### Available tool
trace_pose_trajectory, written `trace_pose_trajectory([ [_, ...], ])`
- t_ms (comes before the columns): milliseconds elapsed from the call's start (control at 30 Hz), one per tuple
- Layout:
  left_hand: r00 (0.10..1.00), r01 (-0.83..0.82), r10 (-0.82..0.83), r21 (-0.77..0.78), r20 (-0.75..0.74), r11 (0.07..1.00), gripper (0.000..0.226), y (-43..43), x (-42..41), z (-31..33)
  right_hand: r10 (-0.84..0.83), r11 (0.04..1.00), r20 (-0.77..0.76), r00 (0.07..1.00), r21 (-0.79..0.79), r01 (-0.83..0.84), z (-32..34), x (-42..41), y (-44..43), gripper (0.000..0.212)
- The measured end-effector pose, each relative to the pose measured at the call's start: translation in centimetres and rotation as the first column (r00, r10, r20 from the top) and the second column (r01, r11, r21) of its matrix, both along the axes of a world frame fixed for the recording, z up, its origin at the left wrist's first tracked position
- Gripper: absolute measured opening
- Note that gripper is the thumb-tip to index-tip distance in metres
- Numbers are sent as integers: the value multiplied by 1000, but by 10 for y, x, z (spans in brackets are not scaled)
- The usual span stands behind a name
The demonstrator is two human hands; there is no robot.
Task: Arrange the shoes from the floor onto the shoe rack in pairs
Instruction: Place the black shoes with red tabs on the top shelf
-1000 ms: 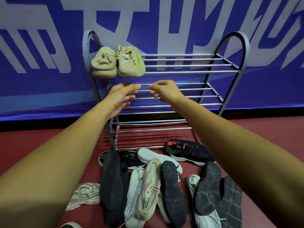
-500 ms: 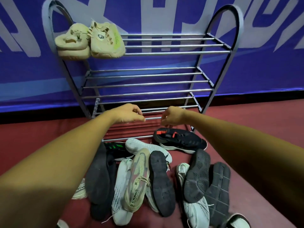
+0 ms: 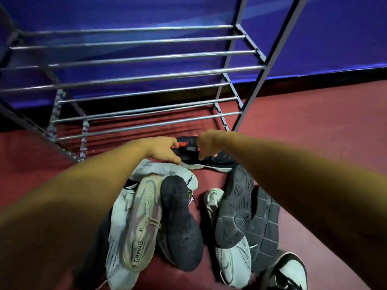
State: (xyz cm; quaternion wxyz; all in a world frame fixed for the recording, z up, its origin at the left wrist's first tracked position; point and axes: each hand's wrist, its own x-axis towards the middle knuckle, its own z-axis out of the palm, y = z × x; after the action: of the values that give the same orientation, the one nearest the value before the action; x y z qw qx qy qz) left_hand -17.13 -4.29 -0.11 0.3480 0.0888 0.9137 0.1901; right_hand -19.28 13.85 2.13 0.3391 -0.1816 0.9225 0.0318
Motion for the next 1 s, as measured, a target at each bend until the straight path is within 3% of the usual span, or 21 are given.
trace_pose_trajectory([
  [200, 986, -153, 151, -12, -74, 988, 84, 14, -28, -38, -57, 998, -38, 998, -4, 57, -37, -15, 5, 35],
  [367, 988, -140, 130, -125, -81, 982, 78, 23, -46, -59, -51, 999, -51, 997, -20, 50, -67, -18, -2, 42],
  [533, 990, -115, 94, -205, -109, 972, 76, 29, -55, -69, -38, 999, -128, 991, 19, 41, -74, -22, 0, 33],
  [767, 994, -89, 79, -121, -81, 989, 60, 22, -48, -48, 87, 995, -69, 994, 57, -84, -41, -24, 11, 32],
  [1000, 995, 40, -51, -122, -85, 992, 73, 3, -12, 11, 108, 994, -184, 977, 10, -108, 20, 3, 15, 28],
])
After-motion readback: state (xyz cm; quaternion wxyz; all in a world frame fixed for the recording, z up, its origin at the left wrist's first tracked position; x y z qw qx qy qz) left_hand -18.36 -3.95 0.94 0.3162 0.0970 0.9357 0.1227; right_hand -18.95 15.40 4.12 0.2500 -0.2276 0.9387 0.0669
